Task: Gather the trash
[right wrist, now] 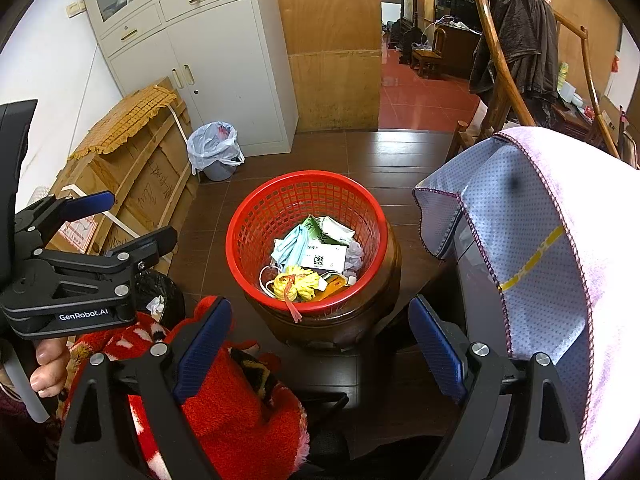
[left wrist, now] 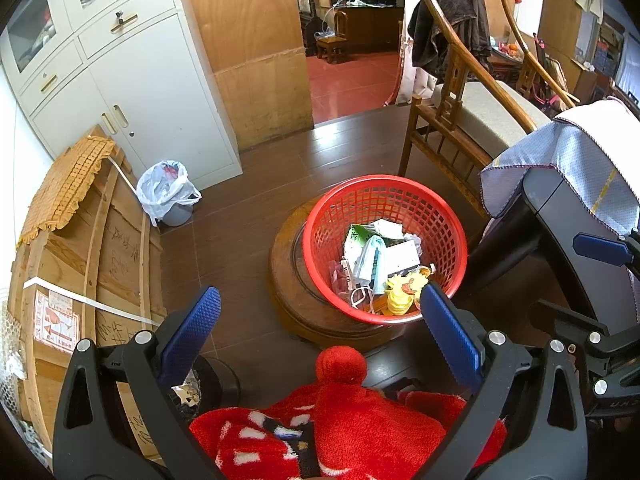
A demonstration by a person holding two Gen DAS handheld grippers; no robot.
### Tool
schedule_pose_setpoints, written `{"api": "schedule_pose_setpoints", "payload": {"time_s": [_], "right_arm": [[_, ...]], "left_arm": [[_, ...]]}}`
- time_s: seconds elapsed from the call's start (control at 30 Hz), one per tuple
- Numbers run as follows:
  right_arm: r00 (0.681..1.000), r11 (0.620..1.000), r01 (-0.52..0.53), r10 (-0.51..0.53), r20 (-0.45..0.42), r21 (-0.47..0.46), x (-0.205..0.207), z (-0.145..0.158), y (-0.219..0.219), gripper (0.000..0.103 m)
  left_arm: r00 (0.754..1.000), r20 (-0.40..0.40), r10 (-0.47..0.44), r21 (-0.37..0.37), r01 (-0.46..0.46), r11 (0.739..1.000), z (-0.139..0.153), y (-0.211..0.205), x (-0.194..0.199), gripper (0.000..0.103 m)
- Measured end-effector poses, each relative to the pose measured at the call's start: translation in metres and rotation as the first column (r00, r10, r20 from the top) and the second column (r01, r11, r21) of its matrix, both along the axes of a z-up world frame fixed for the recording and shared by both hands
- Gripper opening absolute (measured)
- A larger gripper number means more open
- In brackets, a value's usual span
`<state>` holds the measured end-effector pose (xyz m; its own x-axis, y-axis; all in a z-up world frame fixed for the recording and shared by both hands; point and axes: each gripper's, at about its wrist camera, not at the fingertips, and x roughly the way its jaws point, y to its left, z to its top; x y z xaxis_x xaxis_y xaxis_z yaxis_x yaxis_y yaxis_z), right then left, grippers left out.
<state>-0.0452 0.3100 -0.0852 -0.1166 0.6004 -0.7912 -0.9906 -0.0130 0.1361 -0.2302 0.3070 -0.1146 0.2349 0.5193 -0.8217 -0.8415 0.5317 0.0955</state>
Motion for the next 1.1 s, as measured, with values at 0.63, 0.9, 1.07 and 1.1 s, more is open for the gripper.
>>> {"api": "schedule_pose_setpoints", "payload": {"time_s": [0.63, 0.9, 1.07, 1.1], "right_arm": [[1.000, 1.000, 0.000, 0.000, 0.000, 0.001, 0.0006, -0.0006, -0.0006, 0.088], [1.000, 1.000, -0.001, 0.001, -0.001, 0.000, 0.0010, -0.0009, -0.0010, 0.088], [1.000, 1.000, -0.002, 0.002, 0.000, 0.001, 0.0011, -0.0009, -0.0008, 0.088], [1.000, 1.000, -0.001, 0.001, 0.000, 0.001, 0.0010, -0.0010, -0.0009, 0.088]], "left_arm": [[1.000, 0.006, -0.009, -0.005, 0.009, 1.000, -0.0019, 0.0022, -0.0007, 0.096], [1.000, 0.025, -0.010, -0.016, 0.010, 1.000, -0.0015, 0.0050, -0.0039, 0.096], [1.000, 0.024, -0.015, -0.013, 0.016, 1.000, -0.0014, 0.0050, -0.0042, 0.096], [1.000, 0.024, -0.015, -0.014, 0.016, 1.000, -0.0014, 0.0058, -0.0048, 0.096]]}}
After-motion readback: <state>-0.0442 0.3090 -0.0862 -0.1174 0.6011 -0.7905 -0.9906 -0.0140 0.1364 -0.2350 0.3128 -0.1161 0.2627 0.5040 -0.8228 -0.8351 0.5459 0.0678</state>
